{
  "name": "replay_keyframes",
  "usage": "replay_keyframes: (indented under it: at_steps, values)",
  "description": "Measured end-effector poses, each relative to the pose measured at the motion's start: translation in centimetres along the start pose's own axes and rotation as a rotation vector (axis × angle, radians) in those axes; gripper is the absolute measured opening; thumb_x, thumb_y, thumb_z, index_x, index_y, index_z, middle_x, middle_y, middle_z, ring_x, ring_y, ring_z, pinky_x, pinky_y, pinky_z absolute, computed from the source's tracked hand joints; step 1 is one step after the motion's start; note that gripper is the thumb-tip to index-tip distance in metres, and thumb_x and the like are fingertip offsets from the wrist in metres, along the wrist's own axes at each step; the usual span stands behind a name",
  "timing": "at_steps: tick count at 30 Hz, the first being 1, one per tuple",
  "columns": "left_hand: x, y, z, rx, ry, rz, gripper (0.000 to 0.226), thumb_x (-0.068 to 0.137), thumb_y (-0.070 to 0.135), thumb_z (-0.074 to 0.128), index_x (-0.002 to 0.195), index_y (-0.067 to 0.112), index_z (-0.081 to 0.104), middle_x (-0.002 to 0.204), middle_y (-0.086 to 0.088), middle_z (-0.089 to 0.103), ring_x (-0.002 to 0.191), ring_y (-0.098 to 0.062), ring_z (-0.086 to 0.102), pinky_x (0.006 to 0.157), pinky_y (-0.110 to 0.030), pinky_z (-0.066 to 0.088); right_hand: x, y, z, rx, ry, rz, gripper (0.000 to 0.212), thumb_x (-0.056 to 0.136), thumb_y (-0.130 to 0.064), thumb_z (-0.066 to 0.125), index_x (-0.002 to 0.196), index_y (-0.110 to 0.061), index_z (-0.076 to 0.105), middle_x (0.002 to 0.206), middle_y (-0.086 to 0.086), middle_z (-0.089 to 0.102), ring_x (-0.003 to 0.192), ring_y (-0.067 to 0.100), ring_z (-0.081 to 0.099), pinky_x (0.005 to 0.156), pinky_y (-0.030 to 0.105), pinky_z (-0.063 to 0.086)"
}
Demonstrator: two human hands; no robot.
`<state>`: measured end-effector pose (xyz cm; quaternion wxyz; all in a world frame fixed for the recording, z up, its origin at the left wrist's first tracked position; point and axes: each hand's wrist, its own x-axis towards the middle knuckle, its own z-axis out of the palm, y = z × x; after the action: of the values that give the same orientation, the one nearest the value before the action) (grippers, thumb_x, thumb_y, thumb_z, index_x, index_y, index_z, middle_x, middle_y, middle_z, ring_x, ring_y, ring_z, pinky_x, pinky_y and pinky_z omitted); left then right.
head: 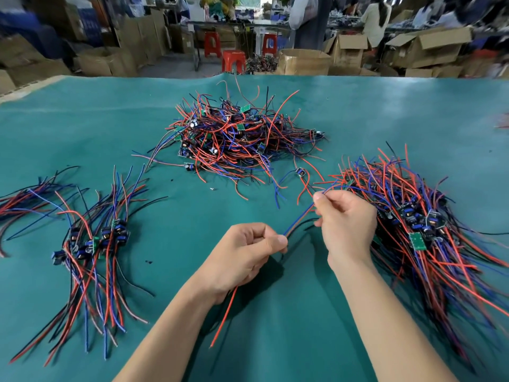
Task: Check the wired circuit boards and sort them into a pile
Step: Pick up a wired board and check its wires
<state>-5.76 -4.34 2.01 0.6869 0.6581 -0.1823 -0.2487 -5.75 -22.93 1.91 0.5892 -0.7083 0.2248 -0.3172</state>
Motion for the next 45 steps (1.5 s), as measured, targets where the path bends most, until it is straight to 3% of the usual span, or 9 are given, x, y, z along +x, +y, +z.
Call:
replay_keyframes:
  at_steps: [5, 10, 15, 18, 21, 23, 30, 38, 45]
  values:
    - [0.0, 0.0, -0.1, 0.010, -0.034, -0.001, 0.019, 0.093, 0.021, 0.065, 0.081, 0.007, 0.061, 0.048, 0.004, 0.025, 0.037, -0.009, 0.017, 0.037, -0.024, 0.011, 1.0, -0.3, -0.9, -0.087, 0.105, 0.046, 0.033, 0.082, -0.046, 0.061, 0.062, -0.020, 0.067, 0.056, -0.004, 0.067, 0.059, 0.030, 0.065, 0.067, 0.054, 0.059]
    - [0.3, -0.5, -0.4, 0.034, -0.047, -0.005, 0.024, 0.089, 0.031, 0.068, 0.085, 0.008, 0.061, 0.049, 0.002, 0.042, 0.035, -0.009, 0.026, 0.033, -0.016, 0.020, 1.2, -0.8, -1.0, 0.425, 0.109, 0.340, 0.037, 0.098, -0.019, 0.063, 0.061, -0.015, 0.057, 0.046, -0.005, 0.054, 0.038, 0.008, 0.043, 0.037, 0.018, 0.030]
    - [0.7, -0.7, -0.5, -0.103, 0.014, 0.058, 0.019, 0.094, 0.023, 0.062, 0.098, 0.005, 0.059, 0.082, -0.012, 0.072, 0.049, -0.013, 0.061, 0.032, -0.018, 0.036, 0.9, -1.6, -1.3, 0.641, 0.083, 0.419, 0.038, 0.108, -0.027, 0.047, 0.091, -0.003, 0.069, 0.065, 0.005, 0.065, 0.048, 0.008, 0.056, 0.044, 0.018, 0.046]
    - [1.0, -0.8, -0.7, -0.188, 0.090, 0.067, 0.012, 0.099, 0.009, 0.056, 0.108, 0.001, 0.057, 0.092, -0.014, 0.074, 0.058, -0.014, 0.067, 0.035, -0.016, 0.037, -0.7, -1.8, 0.1, 0.469, -0.132, 0.371, 0.033, 0.102, -0.028, 0.055, 0.092, -0.003, 0.073, 0.067, 0.007, 0.065, 0.051, 0.012, 0.058, 0.045, 0.020, 0.047]
    - [1.0, -0.9, -0.8, -0.214, 0.114, 0.060, 0.017, 0.102, 0.003, 0.048, 0.115, -0.003, 0.057, 0.099, -0.018, 0.074, 0.064, -0.017, 0.069, 0.040, -0.018, 0.042, -2.4, -1.4, 1.3, 0.188, -0.543, 0.167, 0.015, 0.086, -0.029, 0.076, 0.084, -0.014, 0.077, 0.075, 0.000, 0.072, 0.064, 0.015, 0.065, 0.059, 0.026, 0.052]
    - [0.9, -0.9, -0.7, -0.183, 0.107, 0.063, 0.018, 0.104, 0.006, 0.046, 0.113, -0.002, 0.059, 0.098, -0.018, 0.073, 0.067, -0.020, 0.070, 0.043, -0.019, 0.045, -3.0, -1.0, 1.5, 0.080, -0.634, 0.038, 0.007, 0.085, -0.025, 0.079, 0.087, -0.018, 0.078, 0.077, -0.002, 0.075, 0.066, 0.012, 0.065, 0.064, 0.029, 0.054]
    - [0.8, -0.5, 0.2, -0.120, 0.131, 0.033, 0.023, 0.103, 0.016, 0.051, 0.094, -0.005, 0.057, 0.075, -0.021, 0.071, 0.055, -0.023, 0.066, 0.046, -0.025, 0.051, -2.1, -1.3, 0.3, 0.012, -0.639, -0.143, 0.006, 0.085, -0.014, 0.080, 0.081, -0.018, 0.079, 0.076, -0.002, 0.077, 0.068, 0.007, 0.067, 0.069, 0.019, 0.052]
    - [0.2, 0.0, 0.2, 0.025, -0.054, 0.003, 0.024, 0.102, 0.011, 0.053, 0.090, -0.006, 0.064, 0.068, -0.013, 0.069, 0.053, -0.019, 0.063, 0.052, -0.024, 0.051, -0.1, -2.2, -1.3, 0.373, -0.381, 0.332, 0.008, 0.088, -0.010, 0.073, 0.081, -0.008, 0.073, 0.073, 0.002, 0.069, 0.062, 0.010, 0.058, 0.061, 0.020, 0.052]
    - [-0.1, 0.2, -0.2, 0.142, -0.190, 0.046, 0.015, 0.102, 0.015, 0.054, 0.096, 0.012, 0.068, 0.086, -0.003, 0.075, 0.069, -0.012, 0.066, 0.057, -0.019, 0.047, 1.1, -3.3, -2.1, 0.487, -0.188, 0.393, 0.007, 0.091, -0.007, 0.071, 0.085, -0.005, 0.069, 0.072, 0.003, 0.065, 0.059, 0.009, 0.057, 0.057, 0.018, 0.053]
